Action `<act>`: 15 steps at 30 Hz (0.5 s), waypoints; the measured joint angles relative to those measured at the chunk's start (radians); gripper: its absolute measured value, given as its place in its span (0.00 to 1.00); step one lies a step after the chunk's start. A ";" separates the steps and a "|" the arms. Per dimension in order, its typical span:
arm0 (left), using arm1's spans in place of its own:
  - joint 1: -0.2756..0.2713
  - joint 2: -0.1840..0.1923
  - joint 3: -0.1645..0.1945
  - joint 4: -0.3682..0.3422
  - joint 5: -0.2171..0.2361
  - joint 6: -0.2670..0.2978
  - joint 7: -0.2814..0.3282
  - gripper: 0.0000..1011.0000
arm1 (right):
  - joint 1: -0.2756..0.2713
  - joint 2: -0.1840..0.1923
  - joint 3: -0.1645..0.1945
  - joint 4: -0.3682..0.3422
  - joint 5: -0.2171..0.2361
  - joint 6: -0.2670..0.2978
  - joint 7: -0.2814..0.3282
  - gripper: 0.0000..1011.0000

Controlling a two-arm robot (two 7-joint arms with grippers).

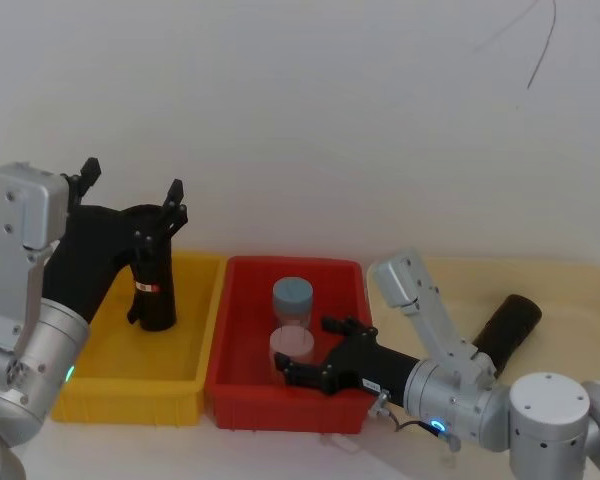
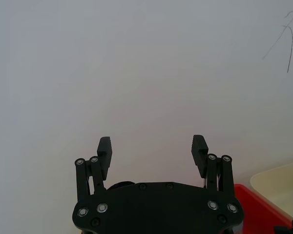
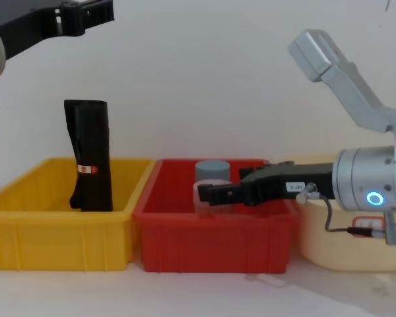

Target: Pick up the garbage bag with the one hand and transfer it to the other hand.

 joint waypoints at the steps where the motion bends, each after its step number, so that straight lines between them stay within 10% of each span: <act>1: 0.000 0.000 0.000 0.000 0.000 0.000 0.000 0.99 | 0.001 0.000 -0.002 0.003 -0.001 -0.001 -0.001 0.99; 15: 0.000 0.000 0.000 0.000 0.000 0.000 0.000 0.99 | 0.024 -0.011 -0.025 0.046 -0.005 -0.010 -0.009 0.99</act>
